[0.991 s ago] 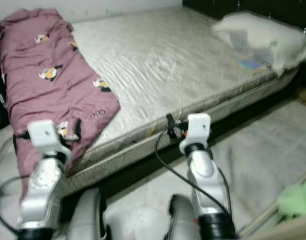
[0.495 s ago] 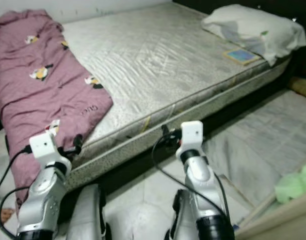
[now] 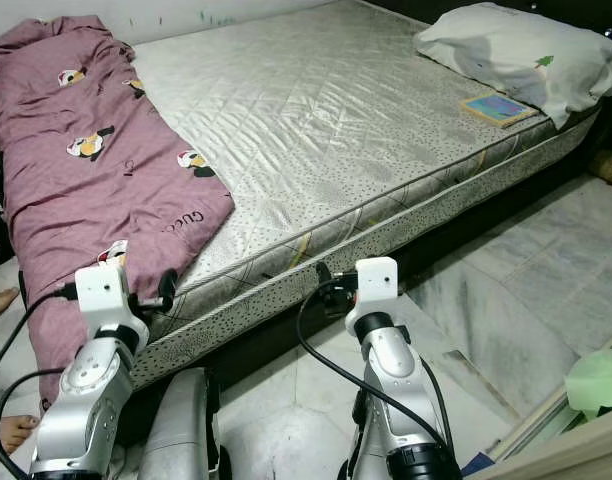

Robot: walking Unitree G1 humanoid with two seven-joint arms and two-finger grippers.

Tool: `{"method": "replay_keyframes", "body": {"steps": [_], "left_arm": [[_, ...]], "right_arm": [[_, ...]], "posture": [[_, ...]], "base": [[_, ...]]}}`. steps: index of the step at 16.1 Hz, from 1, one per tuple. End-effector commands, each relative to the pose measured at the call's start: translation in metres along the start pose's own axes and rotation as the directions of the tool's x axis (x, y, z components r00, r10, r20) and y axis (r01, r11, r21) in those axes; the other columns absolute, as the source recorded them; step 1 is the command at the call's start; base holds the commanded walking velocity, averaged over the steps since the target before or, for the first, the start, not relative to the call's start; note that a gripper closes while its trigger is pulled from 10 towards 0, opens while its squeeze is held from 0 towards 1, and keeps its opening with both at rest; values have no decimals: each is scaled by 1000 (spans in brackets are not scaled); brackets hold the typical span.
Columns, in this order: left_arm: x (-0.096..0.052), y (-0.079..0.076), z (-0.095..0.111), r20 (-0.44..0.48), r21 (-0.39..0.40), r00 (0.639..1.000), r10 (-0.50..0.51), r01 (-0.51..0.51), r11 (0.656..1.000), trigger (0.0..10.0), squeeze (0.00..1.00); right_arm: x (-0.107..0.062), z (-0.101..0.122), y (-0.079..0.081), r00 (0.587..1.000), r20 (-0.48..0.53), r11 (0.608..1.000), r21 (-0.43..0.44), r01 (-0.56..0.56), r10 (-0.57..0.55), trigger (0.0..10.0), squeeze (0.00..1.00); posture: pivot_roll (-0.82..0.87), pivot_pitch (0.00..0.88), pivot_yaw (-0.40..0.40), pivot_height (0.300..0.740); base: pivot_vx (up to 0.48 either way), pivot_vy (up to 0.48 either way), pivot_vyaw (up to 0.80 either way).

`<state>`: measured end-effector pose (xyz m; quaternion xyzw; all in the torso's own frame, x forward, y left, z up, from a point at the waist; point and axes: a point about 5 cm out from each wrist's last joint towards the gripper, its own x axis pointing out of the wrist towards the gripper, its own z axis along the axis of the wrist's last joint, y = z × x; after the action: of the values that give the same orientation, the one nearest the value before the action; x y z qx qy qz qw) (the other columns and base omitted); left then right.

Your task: Clean up the room

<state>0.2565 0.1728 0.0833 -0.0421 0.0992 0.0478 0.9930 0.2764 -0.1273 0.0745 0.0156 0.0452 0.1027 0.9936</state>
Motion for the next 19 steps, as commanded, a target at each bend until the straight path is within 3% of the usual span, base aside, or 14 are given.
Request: {"method": "replay_keyframes", "body": {"steps": [1, 3, 8, 19], "left_arm": [[0, -2, 7, 21, 2, 1000, -13, 13, 1000, 10000, 0], [-1, -7, 8, 24, -10, 999, -23, 23, 1000, 10000, 0], [4, -12, 12, 25, -42, 999, -23, 24, 999, 10000, 0], [8, -13, 12, 19, -71, 1000, -3, 4, 997, 10000, 0]], "right_arm": [[0, 3, 1, 1000, 1, 1000, 12, -16, 16, 10000, 0], [-2, 8, 1, 999, 7, 999, 10, -37, 37, 10000, 0], [0, 12, -6, 999, 0, 999, -1, -36, 36, 10000, 0], [1, 14, -7, 998, -10, 997, -30, -69, 68, 10000, 0]], "posture": [[-11, 39, 31, 546], [-28, 70, 20, 546], [-45, 79, 12, 546], [-52, 75, -3, 546]], "base": [[0, 0, 0], [0, 0, 0], [0, 0, 639], [0, 0, 85]]}}
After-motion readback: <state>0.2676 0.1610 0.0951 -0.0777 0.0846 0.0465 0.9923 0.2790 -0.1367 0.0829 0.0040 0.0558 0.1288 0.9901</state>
